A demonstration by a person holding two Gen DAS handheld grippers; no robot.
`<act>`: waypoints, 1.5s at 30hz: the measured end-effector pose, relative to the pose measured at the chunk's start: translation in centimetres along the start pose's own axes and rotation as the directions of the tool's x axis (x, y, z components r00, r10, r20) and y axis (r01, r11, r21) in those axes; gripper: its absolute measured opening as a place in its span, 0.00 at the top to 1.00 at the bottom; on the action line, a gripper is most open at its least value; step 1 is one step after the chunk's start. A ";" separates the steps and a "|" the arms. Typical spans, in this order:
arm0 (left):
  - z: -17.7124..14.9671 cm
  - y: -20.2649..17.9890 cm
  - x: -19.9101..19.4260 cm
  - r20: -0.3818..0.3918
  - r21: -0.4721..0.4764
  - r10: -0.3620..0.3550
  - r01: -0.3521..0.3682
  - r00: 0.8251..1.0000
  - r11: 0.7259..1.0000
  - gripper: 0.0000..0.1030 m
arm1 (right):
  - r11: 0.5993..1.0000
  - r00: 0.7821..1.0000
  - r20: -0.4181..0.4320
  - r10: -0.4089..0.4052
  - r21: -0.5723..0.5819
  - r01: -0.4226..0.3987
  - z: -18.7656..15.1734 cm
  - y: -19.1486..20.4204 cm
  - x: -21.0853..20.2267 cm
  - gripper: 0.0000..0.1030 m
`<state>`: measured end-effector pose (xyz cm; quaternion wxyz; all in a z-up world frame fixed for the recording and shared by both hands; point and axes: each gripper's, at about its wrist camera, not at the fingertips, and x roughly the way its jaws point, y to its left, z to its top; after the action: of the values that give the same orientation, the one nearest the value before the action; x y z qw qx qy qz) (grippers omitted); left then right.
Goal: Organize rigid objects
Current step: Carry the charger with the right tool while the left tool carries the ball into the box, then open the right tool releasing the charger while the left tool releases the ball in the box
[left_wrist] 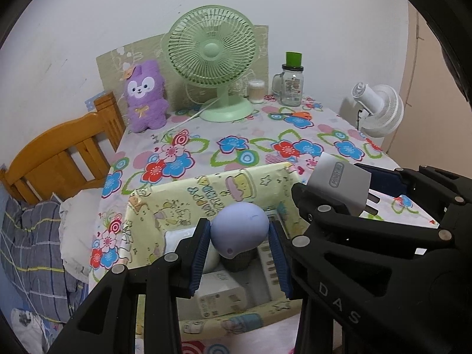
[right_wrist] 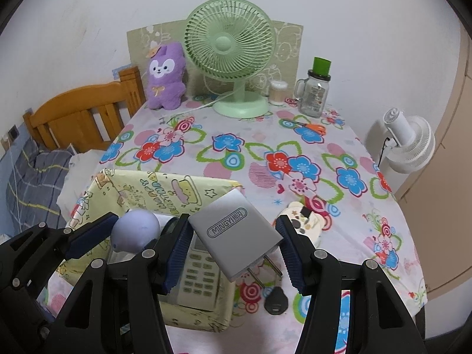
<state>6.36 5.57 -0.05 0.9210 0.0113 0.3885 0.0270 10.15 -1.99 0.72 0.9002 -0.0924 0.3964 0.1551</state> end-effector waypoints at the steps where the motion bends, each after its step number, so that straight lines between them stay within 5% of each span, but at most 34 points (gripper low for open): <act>1: -0.1 0.4 0.1 -0.001 -0.003 0.002 -0.002 1.000 1.000 0.59 | 1.000 1.000 -0.003 0.002 -0.005 -0.002 0.1 0.3 0.2 0.41; 38: -2.0 4.8 5.0 -0.139 -0.025 0.049 -0.053 0.989 0.998 0.58 | 0.992 0.986 -0.138 0.096 -0.065 -0.106 -0.2 5.0 6.4 0.41; 45: -2.0 4.5 4.8 -0.150 -0.034 0.039 -0.045 0.988 0.998 0.31 | 0.989 0.977 -0.164 0.137 -0.038 -0.145 -0.3 4.8 7.1 0.41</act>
<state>8.10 10.38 -4.67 0.8887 0.0001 0.4553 0.0547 12.78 3.87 -4.96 0.8494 -0.0985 0.4692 0.2203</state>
